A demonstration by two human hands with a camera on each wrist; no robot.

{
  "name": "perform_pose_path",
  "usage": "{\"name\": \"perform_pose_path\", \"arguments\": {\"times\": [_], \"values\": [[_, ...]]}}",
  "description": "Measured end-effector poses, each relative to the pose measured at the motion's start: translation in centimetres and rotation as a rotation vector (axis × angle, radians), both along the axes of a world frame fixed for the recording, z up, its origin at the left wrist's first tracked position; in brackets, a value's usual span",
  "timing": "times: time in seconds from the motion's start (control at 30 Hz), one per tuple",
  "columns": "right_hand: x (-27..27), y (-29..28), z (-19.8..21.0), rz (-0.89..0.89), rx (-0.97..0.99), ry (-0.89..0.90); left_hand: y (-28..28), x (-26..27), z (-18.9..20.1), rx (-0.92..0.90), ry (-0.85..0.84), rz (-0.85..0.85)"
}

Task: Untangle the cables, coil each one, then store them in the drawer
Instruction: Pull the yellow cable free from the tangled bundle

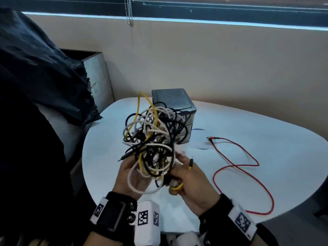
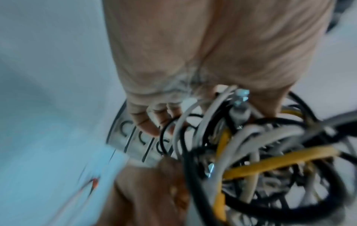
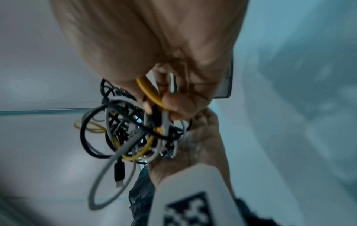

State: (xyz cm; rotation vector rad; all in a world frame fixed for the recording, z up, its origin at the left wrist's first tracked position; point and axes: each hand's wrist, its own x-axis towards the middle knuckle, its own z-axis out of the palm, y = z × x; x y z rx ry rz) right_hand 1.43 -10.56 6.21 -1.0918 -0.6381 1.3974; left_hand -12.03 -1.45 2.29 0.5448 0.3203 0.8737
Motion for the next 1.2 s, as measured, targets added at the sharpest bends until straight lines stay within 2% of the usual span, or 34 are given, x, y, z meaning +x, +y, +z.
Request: {"name": "perform_pose_path", "arguments": {"times": [0.03, 0.1, 0.17, 0.23, 0.33, 0.37, 0.4, 0.5, 0.57, 0.63, 0.7, 0.77, 0.8, 0.97, 1.03, 1.1, 1.2], "values": [[0.4, 0.2, 0.0, -0.062, 0.019, -0.027, 0.1, 0.2, 0.6, 0.078, 0.119, 0.081], [1.2, 0.5, 0.0, -0.167, 0.070, -0.129, 0.5, 0.2, 1.8, 0.281, 0.238, 0.183], [1.9, 0.8, 0.1, -0.245, 0.144, -0.257, 0.4, 0.0, 2.0, 0.334, 0.296, 0.198], [2.3, 1.0, 0.3, -0.302, 0.231, -0.440, 0.2, -1.1, 1.2, 0.334, 0.208, 0.058], [2.4, 0.6, 0.3, -0.326, 0.307, -0.702, -0.3, -3.3, -1.1, 0.375, -0.032, -0.282], [2.2, 0.3, 0.1, -0.319, 0.318, -0.763, -0.7, -3.7, -1.4, 0.319, -0.094, -0.327], [2.0, 0.1, -0.2, -0.315, 0.330, -0.817, -1.0, -3.7, -1.6, 0.241, -0.098, -0.303], [1.0, -0.2, -1.5, -0.376, 0.384, -0.974, -3.2, -1.9, 0.3, -0.026, 0.159, -0.083], [0.2, -0.2, -2.3, -0.387, 0.445, -1.104, -3.8, -0.6, 1.0, -0.128, 0.234, 0.042], [-0.4, -0.3, -2.7, -0.314, 0.488, -1.269, -3.6, 0.2, 0.6, -0.216, 0.242, 0.139], [-0.5, -0.7, -2.6, -0.217, 0.494, -1.347, -3.0, 0.8, 0.4, -0.259, 0.206, 0.187], [-0.3, -1.5, -1.8, -0.154, 0.443, -1.242, -2.4, 1.1, 0.2, -0.252, 0.176, 0.215], [-0.1, -2.0, -1.3, -0.136, 0.393, -1.103, -2.0, 1.2, 0.0, -0.233, 0.161, 0.225], [1.9, -3.8, 0.5, -0.017, 0.206, -0.018, -1.1, 0.3, -0.3, -0.101, 0.067, 0.226], [2.7, -4.6, 0.8, 0.067, 0.160, 0.293, -0.9, -0.2, -0.2, -0.054, 0.024, 0.228], [3.5, -5.1, 0.8, 0.136, 0.132, 0.376, -0.9, -0.6, -0.1, -0.033, -0.031, 0.240], [4.0, -5.0, 1.0, 0.149, 0.023, 0.237, -0.2, -1.1, -0.3, -0.022, -0.081, 0.239]]}}
